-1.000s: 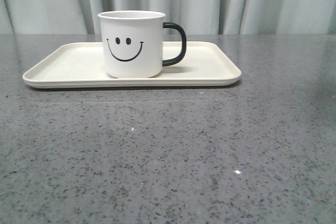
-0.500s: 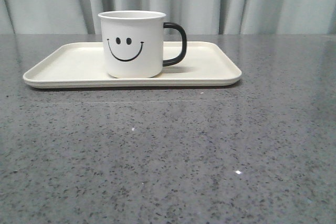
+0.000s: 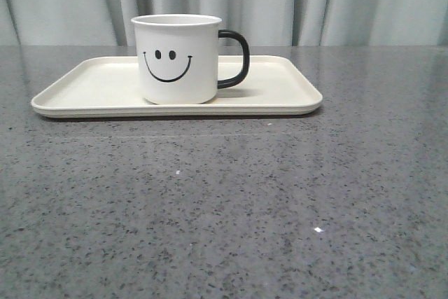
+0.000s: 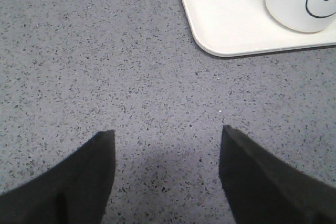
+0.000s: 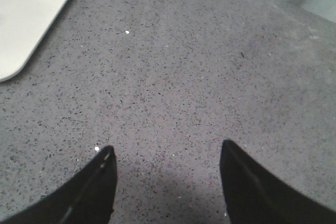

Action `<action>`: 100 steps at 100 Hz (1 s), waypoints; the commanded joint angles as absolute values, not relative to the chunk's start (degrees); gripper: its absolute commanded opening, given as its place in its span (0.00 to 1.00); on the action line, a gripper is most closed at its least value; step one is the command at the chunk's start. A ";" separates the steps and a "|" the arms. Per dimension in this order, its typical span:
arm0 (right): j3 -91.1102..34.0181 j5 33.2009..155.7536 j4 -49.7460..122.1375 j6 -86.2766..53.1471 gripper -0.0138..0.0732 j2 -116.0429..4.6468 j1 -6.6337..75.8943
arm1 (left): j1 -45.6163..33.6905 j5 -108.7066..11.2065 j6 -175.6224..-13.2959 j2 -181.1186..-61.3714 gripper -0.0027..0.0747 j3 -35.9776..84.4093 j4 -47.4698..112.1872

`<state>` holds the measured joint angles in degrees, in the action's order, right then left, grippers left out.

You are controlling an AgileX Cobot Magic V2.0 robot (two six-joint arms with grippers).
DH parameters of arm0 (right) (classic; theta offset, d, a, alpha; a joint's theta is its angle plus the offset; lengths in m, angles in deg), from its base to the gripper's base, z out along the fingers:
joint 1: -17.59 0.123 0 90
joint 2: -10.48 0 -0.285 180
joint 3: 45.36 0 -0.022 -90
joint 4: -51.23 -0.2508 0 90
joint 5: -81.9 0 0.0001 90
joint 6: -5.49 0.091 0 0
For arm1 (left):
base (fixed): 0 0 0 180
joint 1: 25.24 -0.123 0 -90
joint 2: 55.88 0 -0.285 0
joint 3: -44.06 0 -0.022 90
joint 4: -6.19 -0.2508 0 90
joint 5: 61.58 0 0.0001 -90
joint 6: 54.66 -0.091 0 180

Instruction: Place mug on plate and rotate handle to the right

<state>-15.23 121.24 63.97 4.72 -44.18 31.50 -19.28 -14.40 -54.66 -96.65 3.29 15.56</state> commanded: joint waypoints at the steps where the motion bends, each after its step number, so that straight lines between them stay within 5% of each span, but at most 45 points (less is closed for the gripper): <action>1: -16.31 116.85 63.01 4.83 0.64 -43.76 30.60 | -19.34 -17.76 -54.27 -96.86 0.59 4.84 16.54; 30: -16.14 117.35 63.01 4.83 0.60 -43.76 30.55 | -19.34 -18.16 -54.27 -96.86 0.59 4.84 16.54; 51: -16.14 117.35 63.18 4.83 0.36 -43.76 30.55 | -19.34 -18.79 -54.27 -96.86 0.56 4.84 16.54; 75: -16.14 119.57 63.18 4.83 0.07 -43.76 30.55 | -19.34 -19.94 -54.27 -96.86 0.25 4.84 16.54; 91: -16.14 123.06 63.18 4.83 0.08 -43.76 30.55 | -19.34 -19.94 -54.27 -96.86 0.01 4.84 16.54; 100: -16.14 124.04 63.18 4.83 0.08 -43.82 30.55 | -19.34 -20.25 -54.27 -96.86 0.01 4.84 16.54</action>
